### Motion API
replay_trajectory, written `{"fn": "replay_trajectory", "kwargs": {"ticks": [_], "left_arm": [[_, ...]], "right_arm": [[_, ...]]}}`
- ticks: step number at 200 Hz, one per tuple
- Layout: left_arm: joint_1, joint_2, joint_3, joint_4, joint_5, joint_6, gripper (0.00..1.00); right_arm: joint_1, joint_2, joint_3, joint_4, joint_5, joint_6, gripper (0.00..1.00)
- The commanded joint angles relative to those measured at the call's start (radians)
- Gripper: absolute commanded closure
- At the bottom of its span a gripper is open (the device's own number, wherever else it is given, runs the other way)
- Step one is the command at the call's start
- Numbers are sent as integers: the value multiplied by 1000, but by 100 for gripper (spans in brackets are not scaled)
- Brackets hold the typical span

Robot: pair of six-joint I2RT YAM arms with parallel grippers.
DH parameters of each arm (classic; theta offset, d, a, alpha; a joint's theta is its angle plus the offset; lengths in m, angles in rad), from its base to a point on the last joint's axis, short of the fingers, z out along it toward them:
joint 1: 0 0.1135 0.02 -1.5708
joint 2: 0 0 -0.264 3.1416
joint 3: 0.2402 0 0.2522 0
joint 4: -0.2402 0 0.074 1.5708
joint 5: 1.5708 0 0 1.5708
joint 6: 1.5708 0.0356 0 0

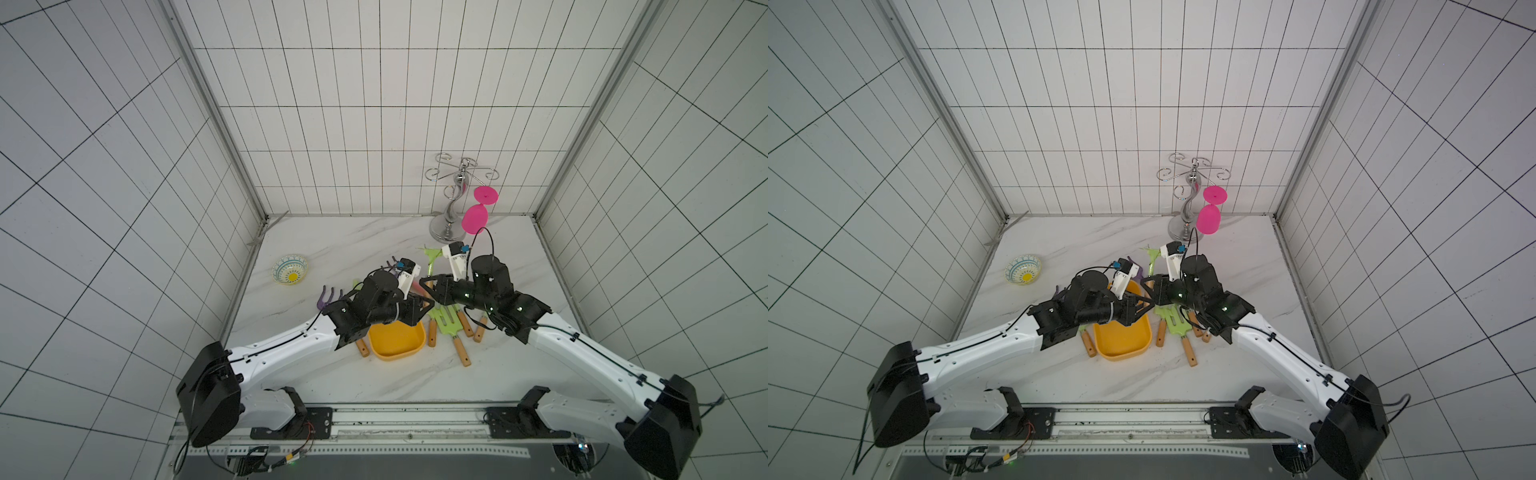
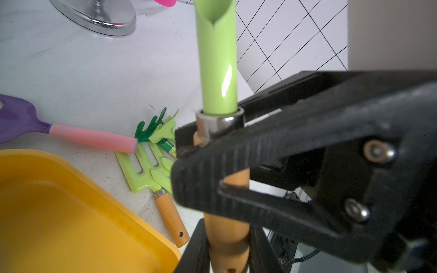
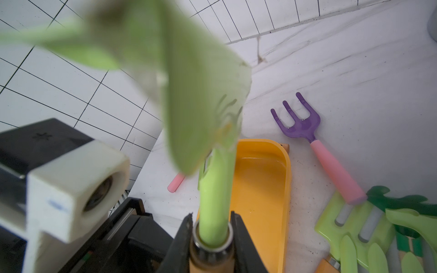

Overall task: Put the rake into the storage box
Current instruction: Pick up the rake at the center of the board.

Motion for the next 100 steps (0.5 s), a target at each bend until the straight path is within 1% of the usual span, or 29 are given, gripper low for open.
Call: {"fn": "replay_trajectory", "kwargs": {"ticks": [1,18,23,29,34,38,44,50,53,55,56,60,65,71,81,89,100], "left_arm": [[5,3,12,-16,-28,30,79],[5,-6,12,-25,-35,36,84],[5,-7,12,-27,-40,36,85],[5,-12,12,-30,-42,39,87],[5,-15,12,-34,-45,41,89],[5,-18,12,-38,-49,40,89],[5,-22,14,-47,-60,38,89],[5,-27,16,-62,-76,36,89],[5,-29,18,-72,-86,33,90],[5,-31,19,-78,-93,31,90],[4,-32,20,-83,-98,30,90],[5,-36,22,-98,-112,24,90],[5,-39,25,-120,-130,18,90],[6,-45,27,-150,-156,7,90],[7,-51,29,-203,-222,-24,90],[7,-54,24,-228,-259,-58,90],[8,-49,11,-229,-293,-98,91]], "right_arm": [[10,-7,-34,48,-87,13,92],[11,-4,-36,50,-101,11,91],[10,-3,-34,50,-103,11,89],[10,-2,-35,48,-105,9,84],[10,0,-34,49,-105,8,75],[10,0,-33,44,-104,4,64],[10,-3,-28,32,-99,-8,46],[10,-10,-21,9,-84,-24,31],[9,-12,-16,-5,-69,-31,25],[9,-15,-14,-11,-63,-32,23],[9,-19,-11,-20,-53,-35,20],[10,-28,-6,-41,-24,-44,16],[8,-39,0,-63,10,-54,13],[6,-57,9,-109,84,-70,10],[-8,-76,30,-196,181,-79,5],[-31,-81,45,-253,212,-83,4],[-80,-86,63,-339,221,-82,4]]}}
